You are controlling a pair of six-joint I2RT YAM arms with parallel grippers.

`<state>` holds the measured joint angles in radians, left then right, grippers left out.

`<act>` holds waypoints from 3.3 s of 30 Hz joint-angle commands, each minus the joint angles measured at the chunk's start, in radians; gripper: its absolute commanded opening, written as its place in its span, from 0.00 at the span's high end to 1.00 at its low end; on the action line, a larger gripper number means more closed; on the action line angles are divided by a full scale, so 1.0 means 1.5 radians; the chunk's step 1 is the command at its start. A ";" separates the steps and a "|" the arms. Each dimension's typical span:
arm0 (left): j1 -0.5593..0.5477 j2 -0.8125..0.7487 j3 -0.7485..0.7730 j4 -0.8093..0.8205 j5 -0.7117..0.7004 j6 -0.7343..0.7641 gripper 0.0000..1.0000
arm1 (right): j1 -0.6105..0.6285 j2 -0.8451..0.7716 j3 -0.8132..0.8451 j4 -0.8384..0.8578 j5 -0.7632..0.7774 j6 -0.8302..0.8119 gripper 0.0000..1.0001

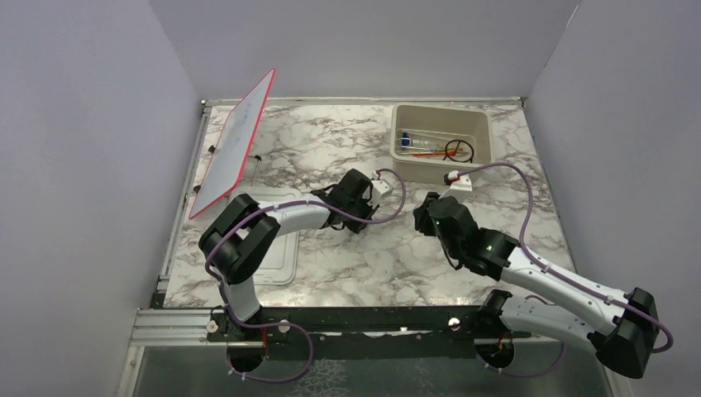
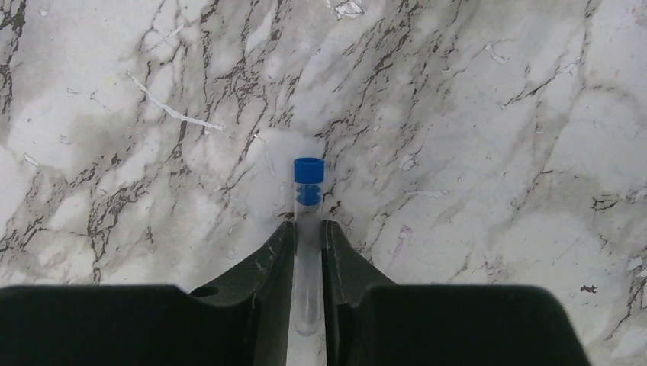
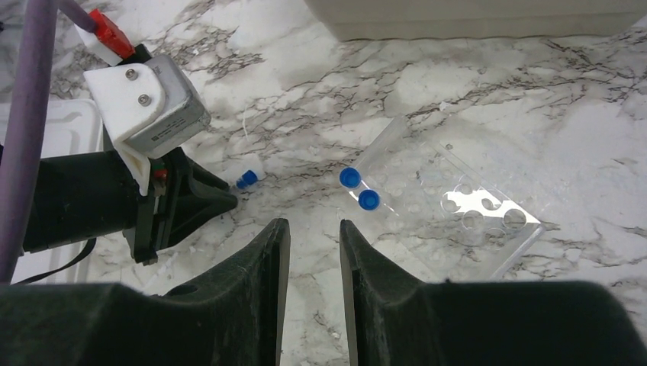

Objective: Organize the chemistry lab equipment

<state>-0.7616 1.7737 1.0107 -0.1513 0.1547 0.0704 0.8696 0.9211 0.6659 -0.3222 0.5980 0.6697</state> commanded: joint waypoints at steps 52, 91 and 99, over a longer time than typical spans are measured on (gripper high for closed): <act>-0.017 -0.462 -0.238 0.286 0.051 -0.166 0.81 | -0.125 0.197 0.151 0.188 -0.523 0.123 0.63; -0.017 -0.568 -0.194 0.119 -0.181 -0.261 0.29 | -0.140 0.009 0.175 -0.047 0.014 -0.155 0.85; -0.017 -0.560 -0.196 0.112 -0.191 -0.264 0.28 | -0.140 0.020 0.131 -0.153 0.050 -0.006 0.85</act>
<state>-0.7845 0.9379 0.6933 0.0326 -0.0967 -0.3134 0.6609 0.9428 0.9073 -0.4484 0.5999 0.5484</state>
